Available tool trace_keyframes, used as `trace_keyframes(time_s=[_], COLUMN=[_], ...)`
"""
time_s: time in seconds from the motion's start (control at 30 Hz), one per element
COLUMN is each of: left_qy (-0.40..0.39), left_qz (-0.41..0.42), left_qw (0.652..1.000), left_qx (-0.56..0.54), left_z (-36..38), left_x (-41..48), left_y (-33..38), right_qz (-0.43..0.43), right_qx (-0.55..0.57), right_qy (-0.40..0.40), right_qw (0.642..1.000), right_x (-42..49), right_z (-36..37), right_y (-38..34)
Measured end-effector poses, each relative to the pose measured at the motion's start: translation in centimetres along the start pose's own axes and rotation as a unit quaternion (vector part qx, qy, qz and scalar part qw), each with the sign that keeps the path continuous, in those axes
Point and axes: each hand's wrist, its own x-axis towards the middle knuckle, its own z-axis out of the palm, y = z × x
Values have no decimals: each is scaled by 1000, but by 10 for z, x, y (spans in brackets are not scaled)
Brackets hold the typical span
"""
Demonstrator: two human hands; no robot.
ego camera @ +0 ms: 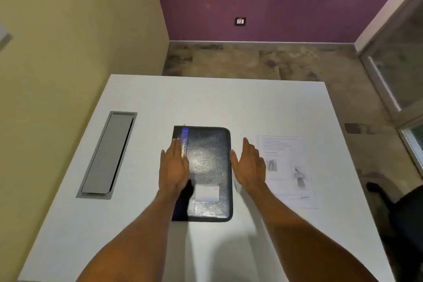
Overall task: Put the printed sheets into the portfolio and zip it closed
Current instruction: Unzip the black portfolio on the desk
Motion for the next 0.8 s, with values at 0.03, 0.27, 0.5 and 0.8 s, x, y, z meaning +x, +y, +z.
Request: trace_keyframes(time_s=[0.03,0.27,0.5,0.8], left_qy=[0,-31,-54,-71], left_qz=[-22,-108,-142,-242], left_qw=[1000,992,987,968], left_qx=[-14,-59,-59,-8], left_z=[-1,13,30,52], left_x=[2,34,86,122], left_y=[-5,-39,-55,-63], right_qz=[8,41,87,129], right_qx=[7,18,53,60], right_qy=[-10,-80,-130,-136], right_qw=[1000,996,986,980], right_x=[2,35,79,115], right_z=[2,39,69,96], right_y=[-3,-17,-15,-12])
